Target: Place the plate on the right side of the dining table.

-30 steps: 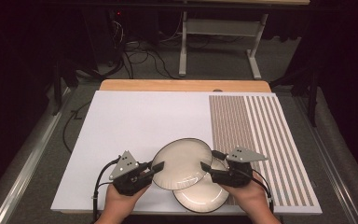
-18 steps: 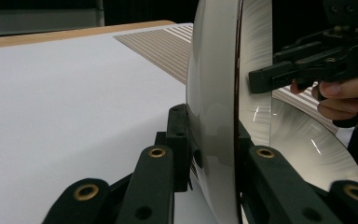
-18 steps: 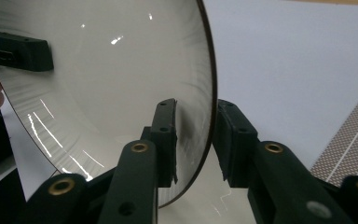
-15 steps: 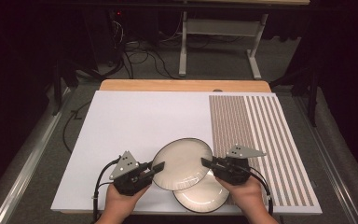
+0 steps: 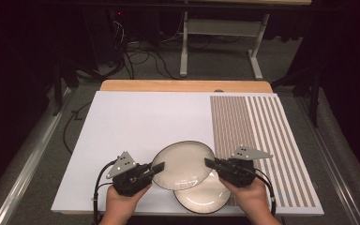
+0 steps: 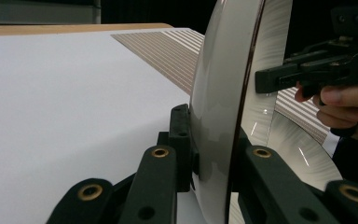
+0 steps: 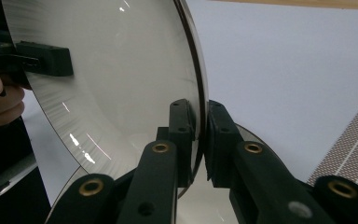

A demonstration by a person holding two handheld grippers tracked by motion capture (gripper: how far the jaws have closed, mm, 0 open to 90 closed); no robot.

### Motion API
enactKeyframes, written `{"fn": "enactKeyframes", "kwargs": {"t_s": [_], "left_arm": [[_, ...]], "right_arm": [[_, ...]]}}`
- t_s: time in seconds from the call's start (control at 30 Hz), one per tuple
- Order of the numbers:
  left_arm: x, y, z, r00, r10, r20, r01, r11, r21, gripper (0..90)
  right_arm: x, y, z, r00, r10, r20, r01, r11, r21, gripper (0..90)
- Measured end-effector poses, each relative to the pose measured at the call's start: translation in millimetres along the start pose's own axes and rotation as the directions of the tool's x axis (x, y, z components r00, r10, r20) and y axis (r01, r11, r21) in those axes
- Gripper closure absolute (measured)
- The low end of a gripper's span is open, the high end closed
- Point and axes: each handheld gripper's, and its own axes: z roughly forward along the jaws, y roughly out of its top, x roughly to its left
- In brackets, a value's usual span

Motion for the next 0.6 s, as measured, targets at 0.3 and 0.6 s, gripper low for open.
{"fn": "enactKeyframes", "kwargs": {"t_s": [0.3, 0.6], "left_arm": [[-10.9, 28.2, 17.6, 0.9995, 0.028, 0.012, -0.028, 0.9992, 0.030, 79.3], [-20.6, 47.9, 45.2, 0.9987, 0.050, 0.006, -0.050, 0.9971, 0.058, 78.7]], "right_arm": [[-7.6, 9.1, -23.7, 0.9991, -0.004, 0.043, 0.006, 0.999, -0.045, 84.8], [-27.6, 19.1, -42.5, 0.9959, 0.001, 0.090, 0.004, 0.998, -0.057, 84.5]]}}
